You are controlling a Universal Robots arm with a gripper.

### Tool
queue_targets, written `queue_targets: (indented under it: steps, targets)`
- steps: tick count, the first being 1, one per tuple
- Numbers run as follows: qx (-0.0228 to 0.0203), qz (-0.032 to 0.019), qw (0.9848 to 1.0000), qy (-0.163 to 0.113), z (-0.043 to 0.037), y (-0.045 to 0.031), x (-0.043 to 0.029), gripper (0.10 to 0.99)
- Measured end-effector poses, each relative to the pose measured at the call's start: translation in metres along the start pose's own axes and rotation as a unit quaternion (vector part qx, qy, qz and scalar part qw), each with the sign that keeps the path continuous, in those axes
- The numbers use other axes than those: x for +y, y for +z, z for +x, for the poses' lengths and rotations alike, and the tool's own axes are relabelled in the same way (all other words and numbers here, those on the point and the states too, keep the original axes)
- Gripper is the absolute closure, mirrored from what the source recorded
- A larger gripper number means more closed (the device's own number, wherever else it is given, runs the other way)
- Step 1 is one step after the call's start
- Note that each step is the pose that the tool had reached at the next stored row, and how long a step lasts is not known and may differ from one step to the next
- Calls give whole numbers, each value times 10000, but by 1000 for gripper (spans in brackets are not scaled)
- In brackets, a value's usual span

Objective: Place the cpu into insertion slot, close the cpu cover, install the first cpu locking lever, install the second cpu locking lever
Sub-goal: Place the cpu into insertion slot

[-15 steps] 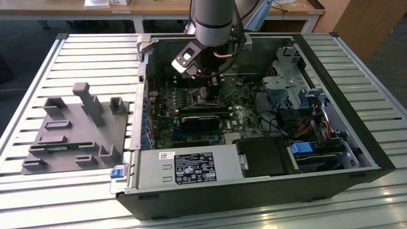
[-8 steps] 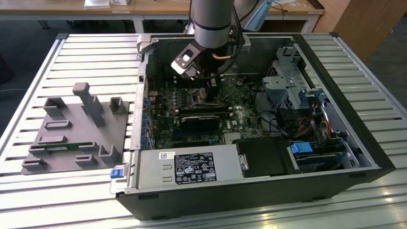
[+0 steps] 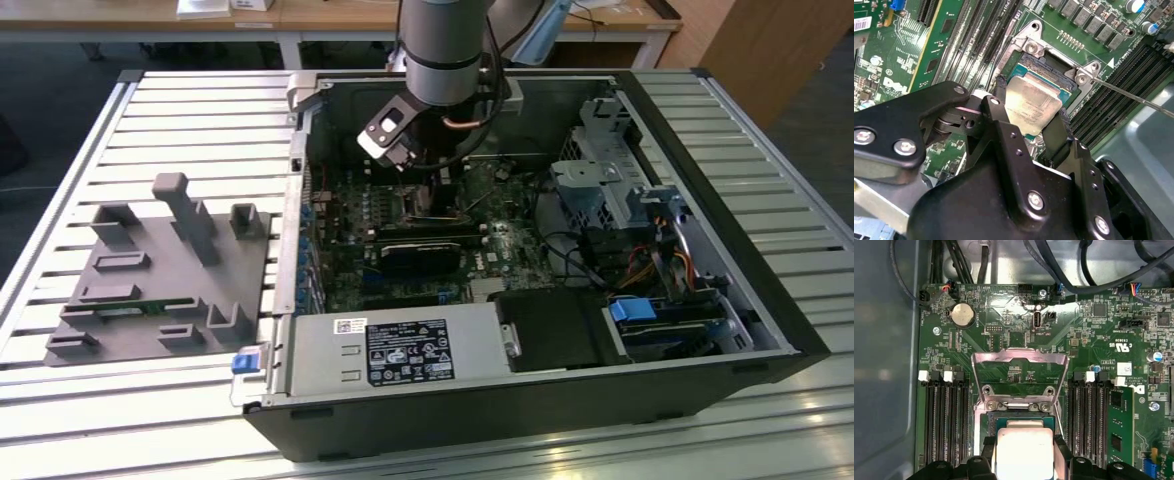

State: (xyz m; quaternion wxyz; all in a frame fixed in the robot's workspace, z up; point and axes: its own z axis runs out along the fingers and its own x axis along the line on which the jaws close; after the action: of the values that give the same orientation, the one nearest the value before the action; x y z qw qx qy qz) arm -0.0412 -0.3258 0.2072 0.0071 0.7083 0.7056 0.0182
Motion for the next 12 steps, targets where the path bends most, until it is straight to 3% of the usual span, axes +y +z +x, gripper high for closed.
queue_targets:
  steps: [12]
  targets:
    - [-37,0,10000,12,26,84,-5,545]
